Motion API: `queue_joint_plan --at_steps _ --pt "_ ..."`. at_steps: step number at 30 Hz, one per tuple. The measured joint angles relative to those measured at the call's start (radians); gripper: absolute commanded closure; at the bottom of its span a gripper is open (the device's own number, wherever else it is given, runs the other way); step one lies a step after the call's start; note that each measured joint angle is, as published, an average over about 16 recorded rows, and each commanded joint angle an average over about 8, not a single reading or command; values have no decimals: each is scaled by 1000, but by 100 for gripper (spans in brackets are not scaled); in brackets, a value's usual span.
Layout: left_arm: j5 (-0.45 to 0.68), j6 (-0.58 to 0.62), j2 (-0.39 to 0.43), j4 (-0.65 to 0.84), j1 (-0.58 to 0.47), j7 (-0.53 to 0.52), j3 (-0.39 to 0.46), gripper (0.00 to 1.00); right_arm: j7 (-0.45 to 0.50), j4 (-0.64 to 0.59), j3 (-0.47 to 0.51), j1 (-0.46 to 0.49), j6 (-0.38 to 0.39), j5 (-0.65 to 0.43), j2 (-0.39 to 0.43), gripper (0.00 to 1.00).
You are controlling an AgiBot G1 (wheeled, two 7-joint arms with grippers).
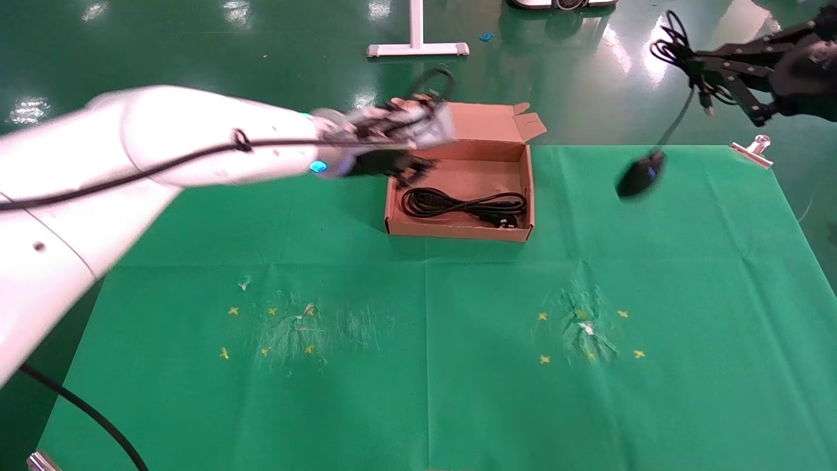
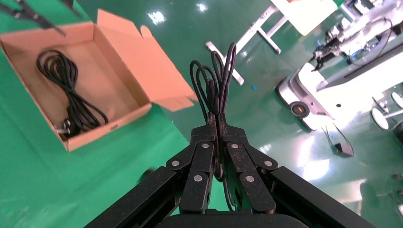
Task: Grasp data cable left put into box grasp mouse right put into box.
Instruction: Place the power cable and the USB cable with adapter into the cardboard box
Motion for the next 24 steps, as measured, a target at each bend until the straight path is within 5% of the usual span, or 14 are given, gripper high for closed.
queue_joint_plan --at_steps 11,24 --pt "68 11 -143 110 -122 -78 43 0 -34 -16 -28 57 13 -12 -109 100" --pt "192 20 -284 -48 -149 -262 90 0 -11 -11 -127 64 4 -50 -321 100"
